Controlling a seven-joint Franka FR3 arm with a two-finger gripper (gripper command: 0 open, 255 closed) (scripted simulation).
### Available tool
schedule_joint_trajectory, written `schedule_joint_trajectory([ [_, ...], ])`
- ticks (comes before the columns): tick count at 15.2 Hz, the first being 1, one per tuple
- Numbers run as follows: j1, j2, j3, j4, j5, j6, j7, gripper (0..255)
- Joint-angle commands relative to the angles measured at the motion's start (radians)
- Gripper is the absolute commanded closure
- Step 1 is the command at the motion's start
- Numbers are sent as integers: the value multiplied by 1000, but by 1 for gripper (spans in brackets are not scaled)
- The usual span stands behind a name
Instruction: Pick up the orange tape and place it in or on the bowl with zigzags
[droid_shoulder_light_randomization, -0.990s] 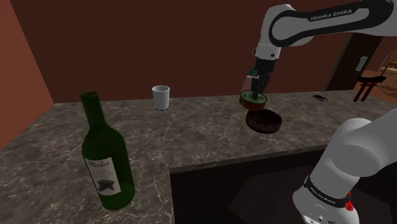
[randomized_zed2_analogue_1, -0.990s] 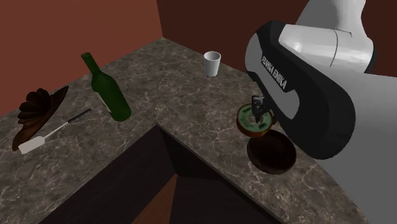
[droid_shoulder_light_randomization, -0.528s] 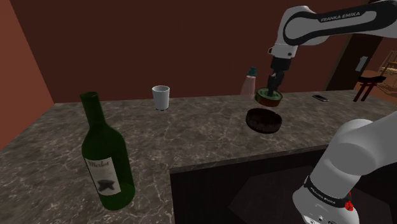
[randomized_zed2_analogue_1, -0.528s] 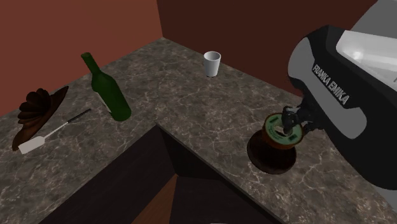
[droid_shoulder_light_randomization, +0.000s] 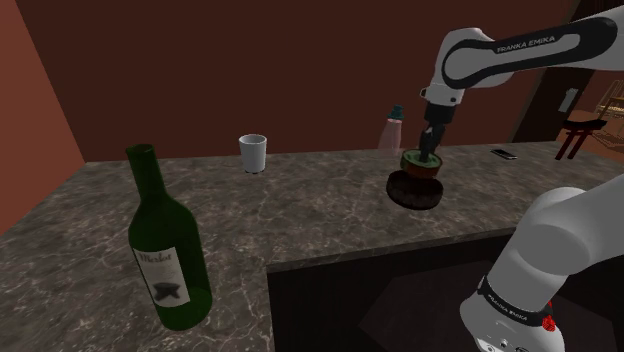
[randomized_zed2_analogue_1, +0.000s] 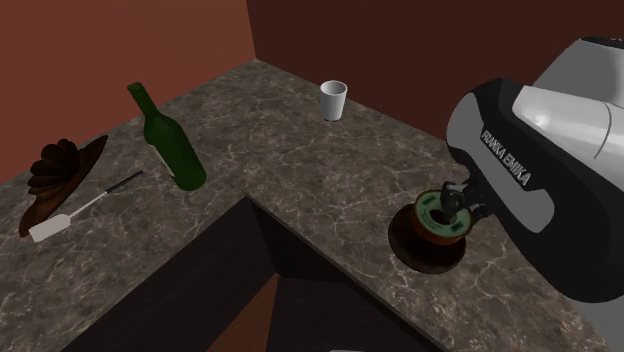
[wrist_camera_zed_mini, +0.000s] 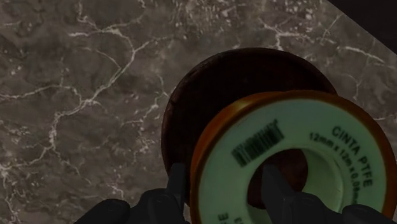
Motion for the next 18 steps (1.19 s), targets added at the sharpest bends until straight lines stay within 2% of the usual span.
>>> schedule_joint_trajectory([
  [1, -2, 4, -6, -27, -4, 31, -1, 255],
  [7, -5, 28, -20, -100, -14, 129, -2, 255],
  [15, -5, 28, -20, -100, -14, 129, -2, 255],
  [16, -5, 29, -20, -100, -14, 129, -2, 0],
  [18, -5, 29, -20, -100, -14, 129, -2, 0],
])
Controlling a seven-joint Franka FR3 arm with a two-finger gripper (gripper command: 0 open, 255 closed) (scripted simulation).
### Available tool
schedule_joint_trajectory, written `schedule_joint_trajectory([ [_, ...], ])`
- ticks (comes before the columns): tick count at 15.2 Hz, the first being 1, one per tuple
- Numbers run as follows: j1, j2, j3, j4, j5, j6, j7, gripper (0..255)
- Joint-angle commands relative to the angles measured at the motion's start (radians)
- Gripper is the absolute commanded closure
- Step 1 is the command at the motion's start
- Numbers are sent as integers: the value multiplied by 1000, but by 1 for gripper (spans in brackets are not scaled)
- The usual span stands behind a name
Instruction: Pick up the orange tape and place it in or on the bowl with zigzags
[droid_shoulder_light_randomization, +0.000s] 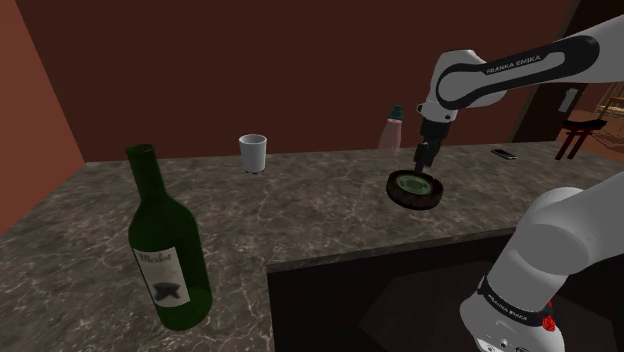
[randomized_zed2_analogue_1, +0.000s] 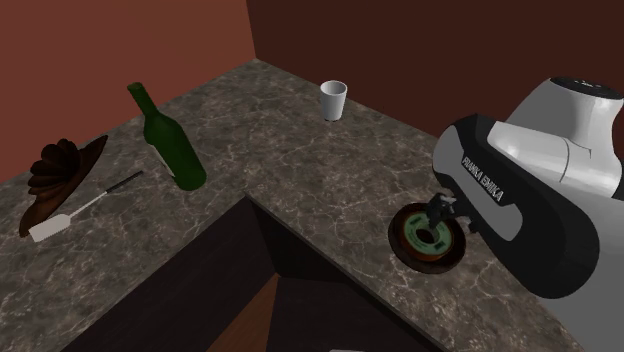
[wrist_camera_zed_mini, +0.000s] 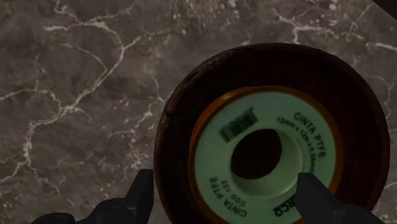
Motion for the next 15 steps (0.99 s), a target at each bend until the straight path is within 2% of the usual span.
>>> schedule_joint_trajectory([
  [1, 0, 0, 0, 0, 0, 0, 0, 0],
  [3, 0, 0, 0, 0, 0, 0, 0, 0],
  [7, 5, -25, 18, 111, 14, -136, -1, 0],
  [15, 5, -25, 18, 111, 14, -136, -1, 0],
])
